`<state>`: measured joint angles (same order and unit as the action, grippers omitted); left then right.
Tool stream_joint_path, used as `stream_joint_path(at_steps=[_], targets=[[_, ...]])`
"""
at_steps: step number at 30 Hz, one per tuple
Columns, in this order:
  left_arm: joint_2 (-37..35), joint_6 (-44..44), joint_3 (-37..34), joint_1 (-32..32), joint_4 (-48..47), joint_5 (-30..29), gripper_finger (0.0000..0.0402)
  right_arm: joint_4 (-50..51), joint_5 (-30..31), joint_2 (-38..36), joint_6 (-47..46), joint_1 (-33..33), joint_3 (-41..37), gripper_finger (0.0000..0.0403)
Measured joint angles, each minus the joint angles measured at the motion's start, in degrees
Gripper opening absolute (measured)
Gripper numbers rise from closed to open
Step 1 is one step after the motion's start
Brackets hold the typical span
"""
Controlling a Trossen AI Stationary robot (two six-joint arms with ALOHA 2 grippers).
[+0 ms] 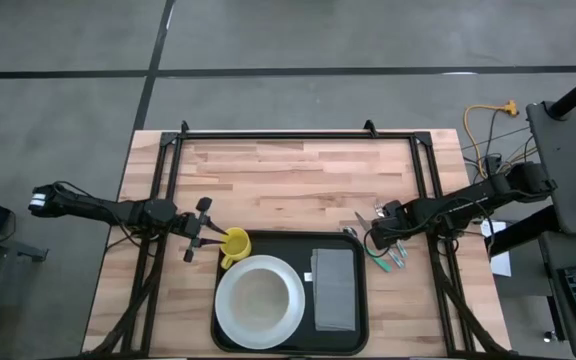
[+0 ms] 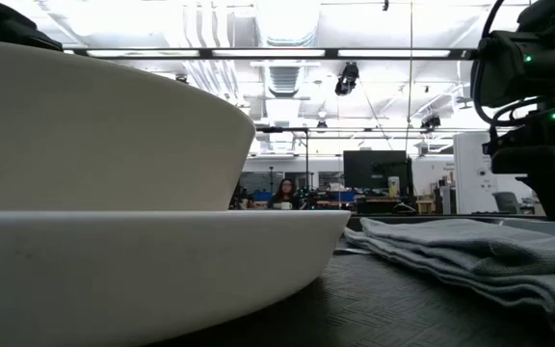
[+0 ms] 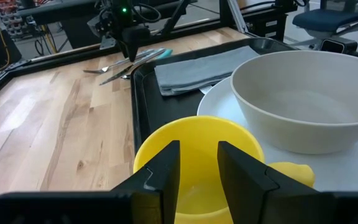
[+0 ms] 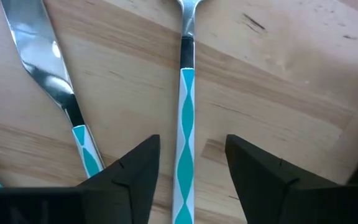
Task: Set up tray
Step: Put the white patterned fork on the gray napkin to the right of the white plate
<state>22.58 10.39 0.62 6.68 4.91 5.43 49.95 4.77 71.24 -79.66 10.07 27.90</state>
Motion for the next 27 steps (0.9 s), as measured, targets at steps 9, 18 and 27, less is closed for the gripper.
stream_joint_path(at_steps=[9,18,27], targets=[[-0.02,0.0,0.0,-0.01,0.0,0.0,0.0094,-0.77,-0.39,-0.39,-1.39,0.0,-0.02,0.01],[-0.02,0.0,0.0,0.0,0.0,0.0,0.0094,-0.67,-0.73,-0.37,0.09,0.02,-0.07,0.0021],[-0.02,0.0,0.0,0.0,0.0,0.0,0.0094,2.56,-0.7,-0.13,-0.11,0.02,2.56,0.0021]])
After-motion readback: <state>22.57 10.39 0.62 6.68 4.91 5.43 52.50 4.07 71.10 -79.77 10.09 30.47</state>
